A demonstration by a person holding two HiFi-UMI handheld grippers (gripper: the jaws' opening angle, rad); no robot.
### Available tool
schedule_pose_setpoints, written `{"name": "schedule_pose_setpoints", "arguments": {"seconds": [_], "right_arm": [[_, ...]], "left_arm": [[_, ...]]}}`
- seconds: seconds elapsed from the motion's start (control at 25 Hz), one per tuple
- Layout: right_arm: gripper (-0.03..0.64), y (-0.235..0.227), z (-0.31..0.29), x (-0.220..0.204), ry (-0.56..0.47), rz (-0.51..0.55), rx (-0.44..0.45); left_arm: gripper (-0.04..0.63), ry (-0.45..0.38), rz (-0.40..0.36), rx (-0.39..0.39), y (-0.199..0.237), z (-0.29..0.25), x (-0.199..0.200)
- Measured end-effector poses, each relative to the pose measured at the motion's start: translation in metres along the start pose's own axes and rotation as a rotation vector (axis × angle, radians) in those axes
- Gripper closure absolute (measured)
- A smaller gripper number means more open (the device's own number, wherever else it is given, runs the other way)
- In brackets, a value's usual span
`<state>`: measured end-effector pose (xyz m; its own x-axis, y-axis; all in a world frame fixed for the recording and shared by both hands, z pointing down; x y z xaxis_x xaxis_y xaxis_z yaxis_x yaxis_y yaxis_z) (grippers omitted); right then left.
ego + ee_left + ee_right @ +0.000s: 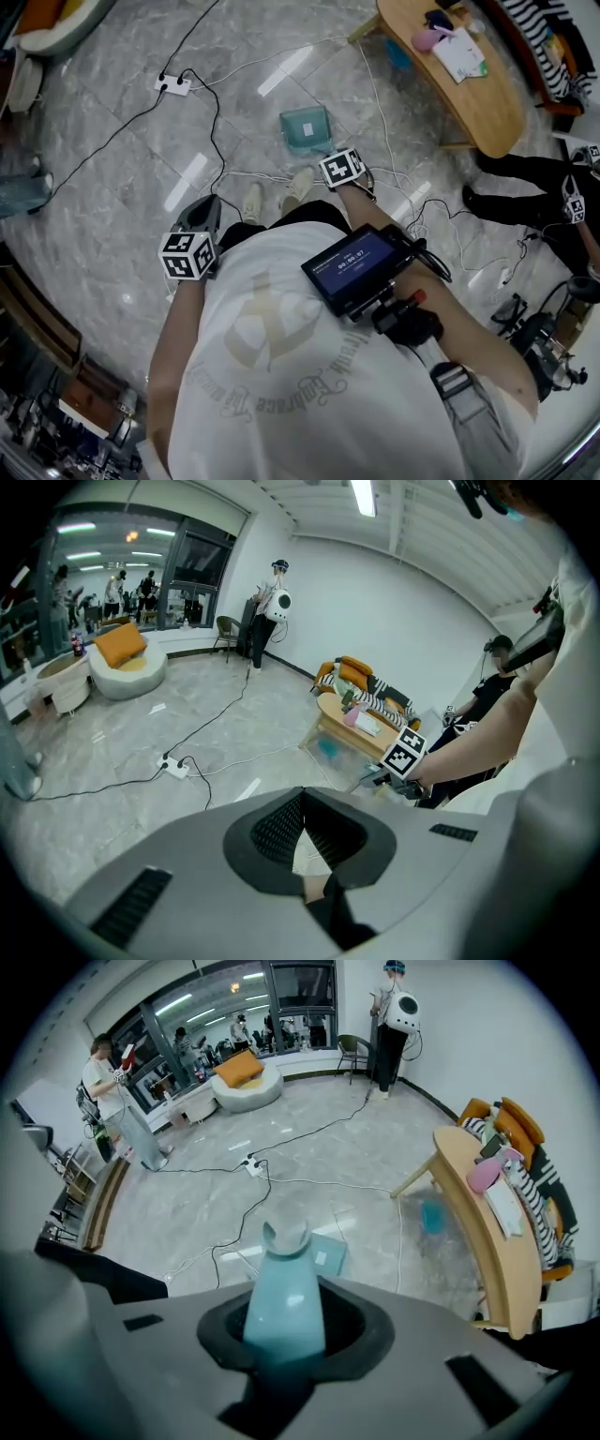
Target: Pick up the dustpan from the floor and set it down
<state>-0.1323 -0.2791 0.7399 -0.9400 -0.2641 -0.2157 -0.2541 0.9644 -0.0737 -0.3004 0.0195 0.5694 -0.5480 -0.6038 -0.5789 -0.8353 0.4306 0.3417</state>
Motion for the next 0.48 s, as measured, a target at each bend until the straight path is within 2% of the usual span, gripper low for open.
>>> {"name": "schedule_pose_setpoints", "arguments": {"seconds": [0.48], "right_arm": [[0.525, -0.018, 0.01, -0.014, -0.035, -0.007, -0.027]], "left_arm": [[0.583, 0.015, -0.031, -0.049, 0.012, -0.022, 0.017]]}}
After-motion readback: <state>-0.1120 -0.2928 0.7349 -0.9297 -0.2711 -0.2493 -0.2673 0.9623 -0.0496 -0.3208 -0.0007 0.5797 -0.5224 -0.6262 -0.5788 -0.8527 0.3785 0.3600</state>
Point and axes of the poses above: the fingertips, and each gripper's own axes: z backward along the fingers, y to its left, x out of its top, the point moved 7 cm from there along z, backward along the fingers
